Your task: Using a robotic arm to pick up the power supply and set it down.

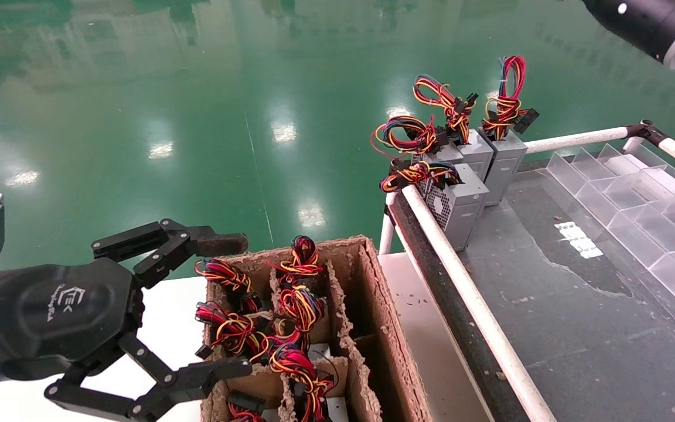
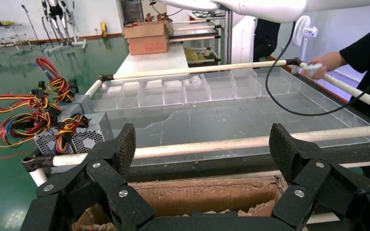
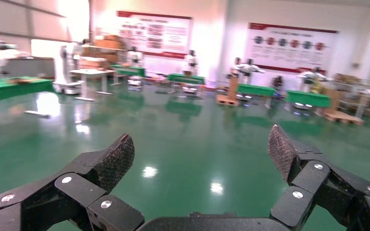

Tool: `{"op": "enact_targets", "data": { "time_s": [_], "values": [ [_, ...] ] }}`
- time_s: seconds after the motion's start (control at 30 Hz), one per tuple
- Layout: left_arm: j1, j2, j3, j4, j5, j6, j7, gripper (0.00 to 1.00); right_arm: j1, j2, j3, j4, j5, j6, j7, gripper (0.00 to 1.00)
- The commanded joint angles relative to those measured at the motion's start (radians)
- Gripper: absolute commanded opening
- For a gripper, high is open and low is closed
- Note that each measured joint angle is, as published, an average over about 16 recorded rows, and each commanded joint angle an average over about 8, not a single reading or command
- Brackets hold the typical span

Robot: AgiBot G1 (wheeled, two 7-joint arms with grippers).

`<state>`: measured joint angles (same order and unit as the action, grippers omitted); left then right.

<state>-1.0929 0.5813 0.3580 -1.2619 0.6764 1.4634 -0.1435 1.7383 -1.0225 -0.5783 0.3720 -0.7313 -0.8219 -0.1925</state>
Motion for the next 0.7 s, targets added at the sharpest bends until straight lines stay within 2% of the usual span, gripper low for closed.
{"op": "enact_targets", "data": {
  "time_s": [0.03, 0.6, 0.7],
  "values": [
    [0.000, 0.000, 0.000, 0.000, 0.000, 0.000, 0.000, 1.00, -0.030, 0.018, 0.013, 0.041, 0.000, -0.030, 0.017, 1.00],
    [0.000, 0.000, 0.000, 0.000, 0.000, 0.000, 0.000, 1.00, -0.281, 0.174, 0.127, 0.387, 0.000, -0.286, 0.161, 1.00],
    [0.000, 0.000, 0.000, 0.000, 0.000, 0.000, 0.000, 1.00, -0.303, 0.188, 0.137, 0.417, 0.000, -0.308, 0.174, 1.00]
  ]
}}
